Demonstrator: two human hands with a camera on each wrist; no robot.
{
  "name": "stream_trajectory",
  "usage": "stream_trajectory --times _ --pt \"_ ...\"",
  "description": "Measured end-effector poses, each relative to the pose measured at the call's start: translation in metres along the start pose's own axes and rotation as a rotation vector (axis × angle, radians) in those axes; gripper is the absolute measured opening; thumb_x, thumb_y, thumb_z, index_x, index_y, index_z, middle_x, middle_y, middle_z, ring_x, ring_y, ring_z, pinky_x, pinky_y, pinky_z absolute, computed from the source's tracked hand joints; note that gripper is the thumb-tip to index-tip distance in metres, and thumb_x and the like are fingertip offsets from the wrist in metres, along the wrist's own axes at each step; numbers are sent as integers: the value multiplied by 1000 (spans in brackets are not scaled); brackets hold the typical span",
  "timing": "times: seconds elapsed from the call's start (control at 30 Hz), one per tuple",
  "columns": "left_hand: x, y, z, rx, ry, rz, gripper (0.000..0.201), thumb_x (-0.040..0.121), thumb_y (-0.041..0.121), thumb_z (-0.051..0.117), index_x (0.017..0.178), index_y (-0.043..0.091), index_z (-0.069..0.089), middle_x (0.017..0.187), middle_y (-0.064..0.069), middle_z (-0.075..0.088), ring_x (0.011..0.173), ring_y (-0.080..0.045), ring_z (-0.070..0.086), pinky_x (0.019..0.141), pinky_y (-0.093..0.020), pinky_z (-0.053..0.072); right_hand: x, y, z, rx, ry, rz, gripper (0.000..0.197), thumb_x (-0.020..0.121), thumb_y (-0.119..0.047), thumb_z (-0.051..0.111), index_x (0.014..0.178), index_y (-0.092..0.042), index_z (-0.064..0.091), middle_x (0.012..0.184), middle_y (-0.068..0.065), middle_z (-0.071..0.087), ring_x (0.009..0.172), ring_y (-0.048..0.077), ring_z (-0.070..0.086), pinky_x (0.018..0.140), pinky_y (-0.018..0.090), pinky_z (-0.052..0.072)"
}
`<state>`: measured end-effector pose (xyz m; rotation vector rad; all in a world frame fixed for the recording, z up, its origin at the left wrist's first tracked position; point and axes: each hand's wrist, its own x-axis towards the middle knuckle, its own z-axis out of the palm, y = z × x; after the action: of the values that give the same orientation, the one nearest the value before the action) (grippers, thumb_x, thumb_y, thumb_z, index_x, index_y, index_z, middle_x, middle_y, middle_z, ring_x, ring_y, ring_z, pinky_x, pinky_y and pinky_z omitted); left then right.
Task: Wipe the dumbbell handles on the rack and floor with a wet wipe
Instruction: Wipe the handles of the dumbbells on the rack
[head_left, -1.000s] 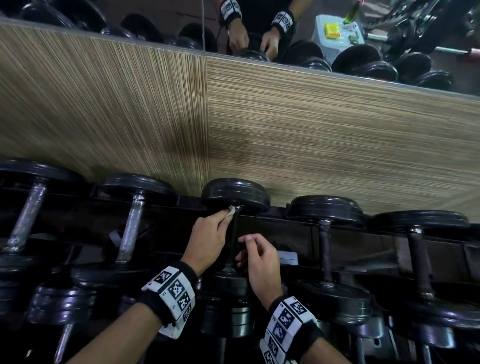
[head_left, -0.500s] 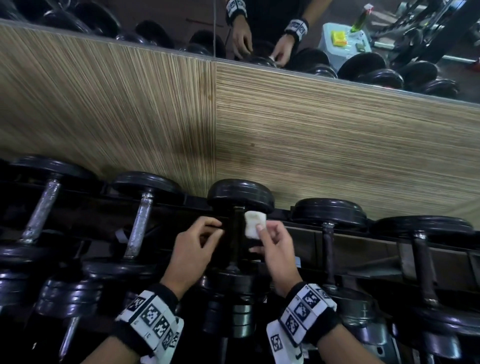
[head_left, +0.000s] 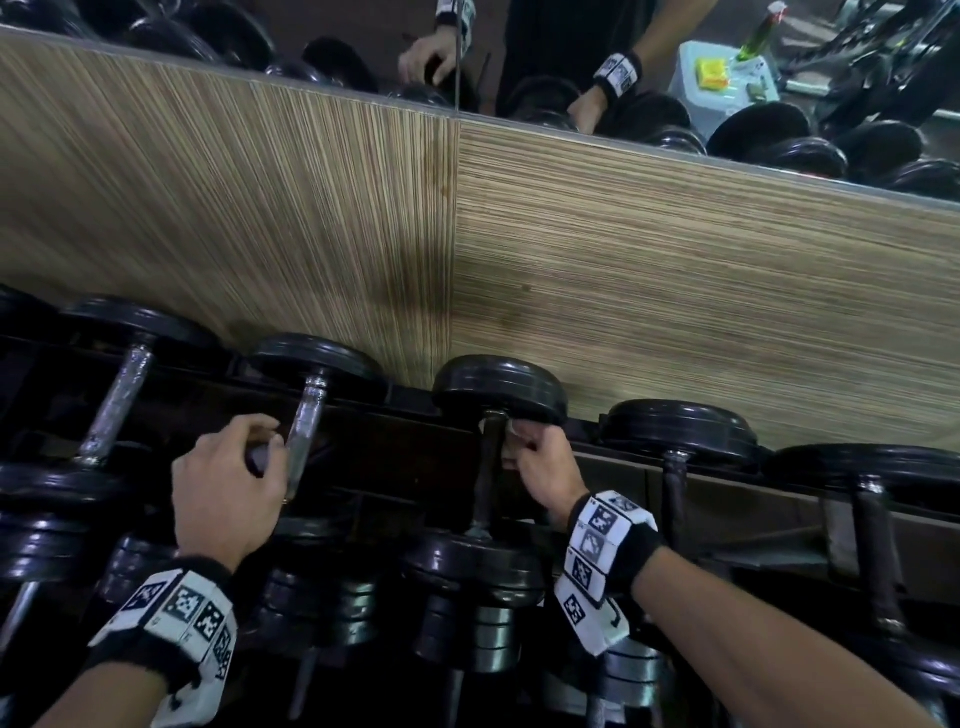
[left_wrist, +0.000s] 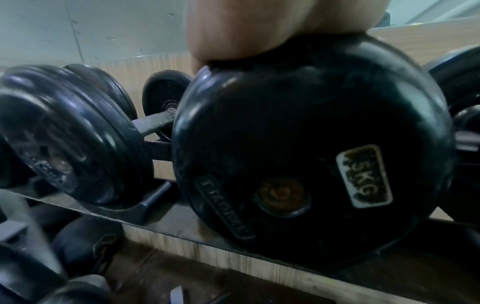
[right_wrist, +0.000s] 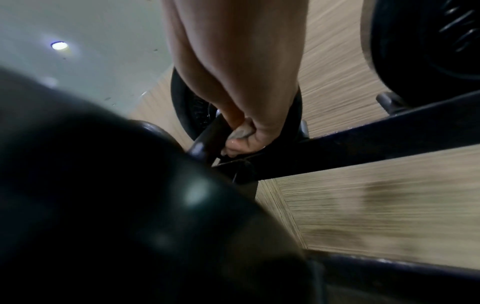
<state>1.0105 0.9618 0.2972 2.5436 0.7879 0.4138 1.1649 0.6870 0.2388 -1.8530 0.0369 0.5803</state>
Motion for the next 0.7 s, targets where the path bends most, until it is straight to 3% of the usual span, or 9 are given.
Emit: stream_trajectory --times 0.07,0.13,0.2,0.3,0.37,0.43,0.53,0.63,0.7 --pt "-1 0 -2 -4 11 4 18 91 27 56 104 18 64 84 6 64 89 -31 61 88 -55 45 -11 1 -3 -32 5 -67 25 96 9 50 87 -2 70 90 3 72 81 13 67 74 27 58" --pt "-2 3 -3 -4 7 -4 12 92 18 62 103 17 65 79 11 56 87 -33 62 87 -54 45 -21 6 -4 -56 17 -124 33 95 8 51 69 -10 63 70 -4 63 66 4 57 65 20 49" --pt "-3 8 -5 -5 15 -17 11 91 15 64 102 15 66 76 12 53 84 -35 62 87 -55 46 -25 10 -3 -94 30 -169 39 97 3 52 63 -14 56 61 -9 55 59 0 50 62 18 42" --pt "-3 10 -7 -11 15 -14 13 91 21 59 101 17 66 71 17 51 81 -31 61 86 -54 46 -12 11 1 -153 32 -173 28 102 -10 53 80 -10 72 75 -6 72 70 4 63 68 25 49" --pt "-3 10 -7 -20 -1 -33 11 91 13 64 101 16 66 68 24 46 80 -31 60 87 -54 45 -7 7 3 -141 22 -163 25 101 -11 53 93 -11 76 85 -6 76 80 7 69 74 26 53" --pt "-3 11 -9 -27 3 -52 12 90 11 65 101 15 67 67 25 43 77 -30 58 88 -54 45 -13 4 2 -156 26 -174 31 101 -7 53 78 -15 72 69 -16 68 67 0 61 66 22 48" --pt "-4 16 -9 -39 21 -73 12 90 11 64 101 14 68 65 24 40 72 -21 47 87 -55 46 -34 8 -5 -185 18 -225 46 101 -5 53 58 -22 50 52 -20 53 54 -3 49 59 13 37" --pt "-5 17 -8 -36 8 -112 13 91 14 63 103 16 68 65 21 40 74 -25 49 85 -53 46 -32 10 -3 -193 8 -202 36 101 -8 54 67 -11 62 64 -12 63 62 -1 55 64 19 44" --pt "-5 17 -9 -35 1 -131 14 91 16 62 103 18 67 66 18 41 78 -32 56 84 -50 46 -21 6 3 -145 10 -159 29 102 -10 54 79 -12 72 77 -4 71 69 5 62 68 21 48"
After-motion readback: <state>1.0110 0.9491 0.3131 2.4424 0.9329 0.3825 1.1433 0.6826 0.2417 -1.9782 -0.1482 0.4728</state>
